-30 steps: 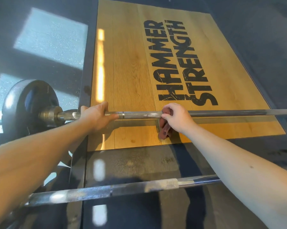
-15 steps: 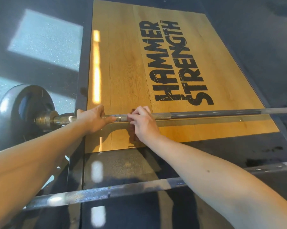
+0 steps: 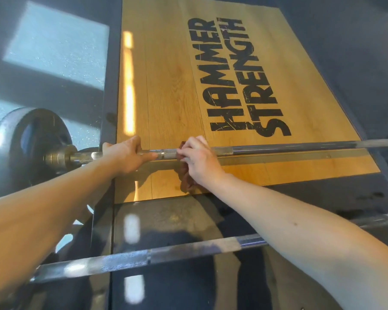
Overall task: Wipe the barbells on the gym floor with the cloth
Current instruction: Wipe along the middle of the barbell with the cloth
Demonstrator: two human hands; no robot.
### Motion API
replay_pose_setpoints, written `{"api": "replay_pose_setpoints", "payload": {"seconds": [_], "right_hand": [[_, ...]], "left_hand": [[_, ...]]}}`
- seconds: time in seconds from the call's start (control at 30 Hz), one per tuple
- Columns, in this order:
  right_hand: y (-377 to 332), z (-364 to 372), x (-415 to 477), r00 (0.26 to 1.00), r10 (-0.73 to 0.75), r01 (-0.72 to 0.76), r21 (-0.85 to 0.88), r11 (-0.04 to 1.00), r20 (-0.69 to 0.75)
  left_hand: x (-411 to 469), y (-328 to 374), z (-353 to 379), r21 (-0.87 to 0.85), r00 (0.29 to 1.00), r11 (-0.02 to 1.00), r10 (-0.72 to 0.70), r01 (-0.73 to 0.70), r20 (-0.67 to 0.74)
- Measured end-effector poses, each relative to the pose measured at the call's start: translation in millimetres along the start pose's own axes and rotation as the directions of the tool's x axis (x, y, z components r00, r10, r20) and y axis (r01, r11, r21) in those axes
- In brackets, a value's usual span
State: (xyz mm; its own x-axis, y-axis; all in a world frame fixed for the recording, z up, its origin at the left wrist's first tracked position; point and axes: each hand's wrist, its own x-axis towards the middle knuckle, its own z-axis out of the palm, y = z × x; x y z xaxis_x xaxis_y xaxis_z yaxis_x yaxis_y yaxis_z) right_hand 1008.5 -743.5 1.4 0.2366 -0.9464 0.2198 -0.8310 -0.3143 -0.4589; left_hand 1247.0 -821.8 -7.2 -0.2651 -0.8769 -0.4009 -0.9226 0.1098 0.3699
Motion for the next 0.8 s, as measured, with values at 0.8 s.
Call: {"api": "replay_pose_setpoints", "payload": {"seconds": [0.8], "right_hand": [[34,-29,-27,0.956,0.257,-0.264,-0.032,0.964,-0.140]], "left_hand": [[-5,6,4,0.114,0.998,0.993,0.033,-0.027,-0.048]]}}
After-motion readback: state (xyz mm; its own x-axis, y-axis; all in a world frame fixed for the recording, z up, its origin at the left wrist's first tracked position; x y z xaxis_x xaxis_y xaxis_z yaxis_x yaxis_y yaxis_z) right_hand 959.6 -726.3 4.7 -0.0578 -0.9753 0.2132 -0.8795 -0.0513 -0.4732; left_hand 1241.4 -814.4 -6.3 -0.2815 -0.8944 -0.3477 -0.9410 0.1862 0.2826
